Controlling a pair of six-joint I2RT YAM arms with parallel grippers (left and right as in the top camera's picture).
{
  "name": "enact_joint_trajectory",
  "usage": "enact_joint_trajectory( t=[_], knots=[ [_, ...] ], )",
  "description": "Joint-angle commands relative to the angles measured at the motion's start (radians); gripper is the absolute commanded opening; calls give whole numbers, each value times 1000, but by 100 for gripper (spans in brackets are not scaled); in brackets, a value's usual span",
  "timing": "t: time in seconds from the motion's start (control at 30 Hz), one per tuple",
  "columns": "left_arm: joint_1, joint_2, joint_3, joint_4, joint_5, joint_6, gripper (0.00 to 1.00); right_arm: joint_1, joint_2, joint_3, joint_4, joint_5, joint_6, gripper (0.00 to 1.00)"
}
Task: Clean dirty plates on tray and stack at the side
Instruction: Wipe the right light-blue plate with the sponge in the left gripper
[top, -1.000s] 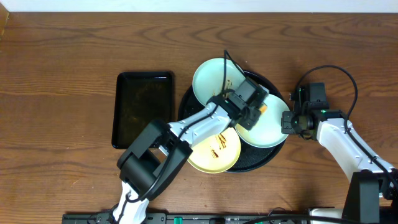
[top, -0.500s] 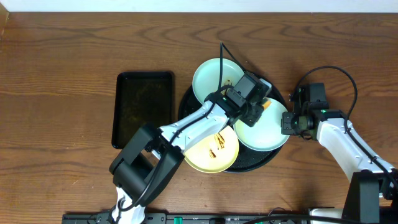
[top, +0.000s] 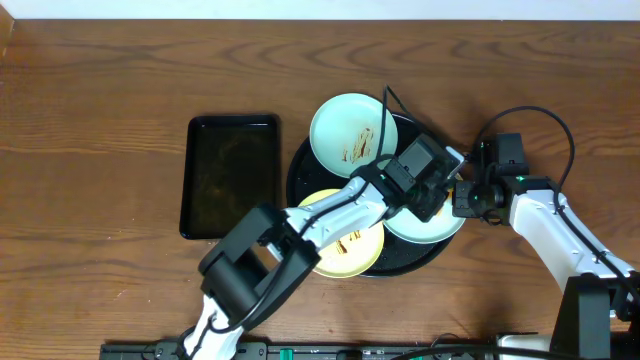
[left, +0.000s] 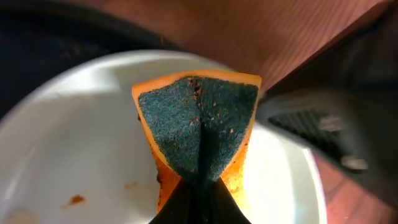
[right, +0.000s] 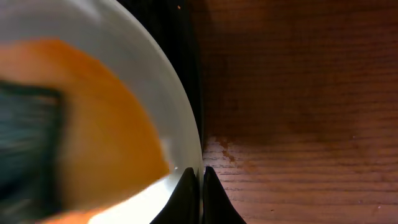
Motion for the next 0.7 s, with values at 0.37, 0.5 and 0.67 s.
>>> enact_joint_trajectory(
  t=[0.37,0.5,0.67],
  knots=[
    [92,51,20,-164,-224,-3,8,0,6,-5,-26,38,-4,1],
    [104,45,21,-257,-224,-3,7,0,7,-5,-29,38,-4,1],
    [114,-1,21,-299,-243,-2,7,0,7,-5,-41,38,-4,1]
  ],
)
